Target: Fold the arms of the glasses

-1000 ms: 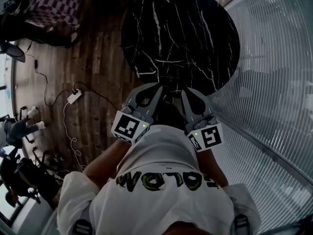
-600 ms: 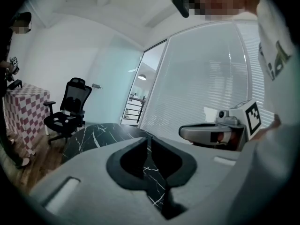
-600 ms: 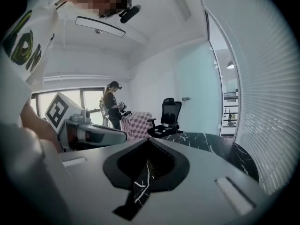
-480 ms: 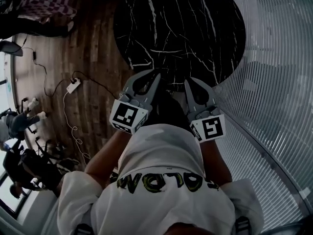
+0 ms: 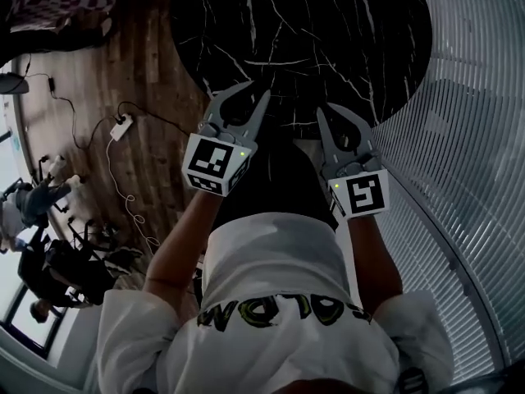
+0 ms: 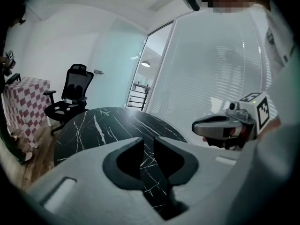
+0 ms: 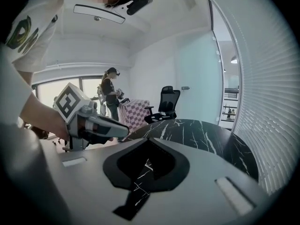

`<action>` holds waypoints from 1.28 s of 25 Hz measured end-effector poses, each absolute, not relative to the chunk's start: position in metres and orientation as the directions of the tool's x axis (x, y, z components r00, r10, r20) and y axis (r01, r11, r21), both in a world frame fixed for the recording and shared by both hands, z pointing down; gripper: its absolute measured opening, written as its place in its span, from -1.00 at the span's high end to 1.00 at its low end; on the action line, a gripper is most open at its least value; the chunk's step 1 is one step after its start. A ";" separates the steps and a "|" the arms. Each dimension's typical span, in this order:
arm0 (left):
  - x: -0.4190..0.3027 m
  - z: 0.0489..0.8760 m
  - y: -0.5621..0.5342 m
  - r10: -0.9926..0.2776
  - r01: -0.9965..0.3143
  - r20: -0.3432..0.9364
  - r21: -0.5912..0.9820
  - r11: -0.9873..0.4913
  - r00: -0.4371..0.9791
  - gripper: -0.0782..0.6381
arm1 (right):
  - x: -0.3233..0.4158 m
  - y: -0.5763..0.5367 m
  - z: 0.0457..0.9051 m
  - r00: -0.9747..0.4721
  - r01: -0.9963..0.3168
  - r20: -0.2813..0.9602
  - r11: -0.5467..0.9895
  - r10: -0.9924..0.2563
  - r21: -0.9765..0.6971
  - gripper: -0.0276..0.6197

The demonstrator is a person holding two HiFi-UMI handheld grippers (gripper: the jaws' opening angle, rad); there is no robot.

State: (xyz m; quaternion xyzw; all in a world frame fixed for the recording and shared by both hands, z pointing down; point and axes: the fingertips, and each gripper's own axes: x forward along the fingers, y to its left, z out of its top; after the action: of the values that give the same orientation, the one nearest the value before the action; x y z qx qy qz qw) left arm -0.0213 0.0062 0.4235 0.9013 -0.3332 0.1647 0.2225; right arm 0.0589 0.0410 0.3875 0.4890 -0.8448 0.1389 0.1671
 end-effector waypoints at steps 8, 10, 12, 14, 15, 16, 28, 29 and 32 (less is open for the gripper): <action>-0.017 0.482 -0.028 -0.525 -0.698 0.493 0.283 -0.658 0.694 0.50 | 0.065 0.021 0.448 -0.460 -0.866 0.471 0.497 -0.753 -0.052 0.91; -0.014 0.496 -0.036 -0.516 -0.698 0.502 0.297 -0.651 0.695 0.47 | 0.066 0.016 0.461 -0.457 -0.865 0.485 0.499 -0.746 -0.049 0.91; -0.010 0.512 -0.043 -0.496 -0.693 0.516 0.315 -0.648 0.698 0.45 | 0.066 0.010 0.475 -0.458 -0.863 0.497 0.503 -0.737 -0.049 0.91; -0.005 0.528 -0.047 -0.470 -0.686 0.535 0.330 -0.648 0.701 0.37 | 0.064 0.007 0.486 -0.463 -0.858 0.502 0.512 -0.730 -0.048 0.91; -0.002 0.535 -0.049 -0.460 -0.683 0.543 0.336 -0.648 0.703 0.33 | 0.062 0.007 0.492 -0.466 -0.856 0.505 0.515 -0.726 -0.049 0.91; 0.000 0.541 -0.051 -0.452 -0.681 0.548 0.339 -0.649 0.704 0.31 | 0.061 0.007 0.497 -0.468 -0.855 0.510 0.516 -0.722 -0.054 0.91; 0.018 0.584 -0.089 -0.425 -0.670 0.564 0.345 -0.658 0.708 0.31 | 0.058 0.008 0.561 -0.480 -0.842 0.589 0.530 -0.650 -0.101 0.91; 0.019 0.586 -0.089 -0.423 -0.668 0.564 0.347 -0.658 0.710 0.31 | 0.058 0.008 0.565 -0.475 -0.847 0.592 0.520 -0.651 -0.109 0.91; 0.023 0.589 -0.091 -0.424 -0.666 0.557 0.354 -0.656 0.714 0.32 | 0.061 0.010 0.577 -0.458 -0.868 0.602 0.476 -0.654 -0.143 0.91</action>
State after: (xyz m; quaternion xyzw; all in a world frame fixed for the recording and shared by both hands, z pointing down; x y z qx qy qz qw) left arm 0.0228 -0.0912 0.5892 0.8834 -0.3084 0.2188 0.2769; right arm 0.0615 0.0099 0.5775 0.4615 -0.8246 0.2213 0.2410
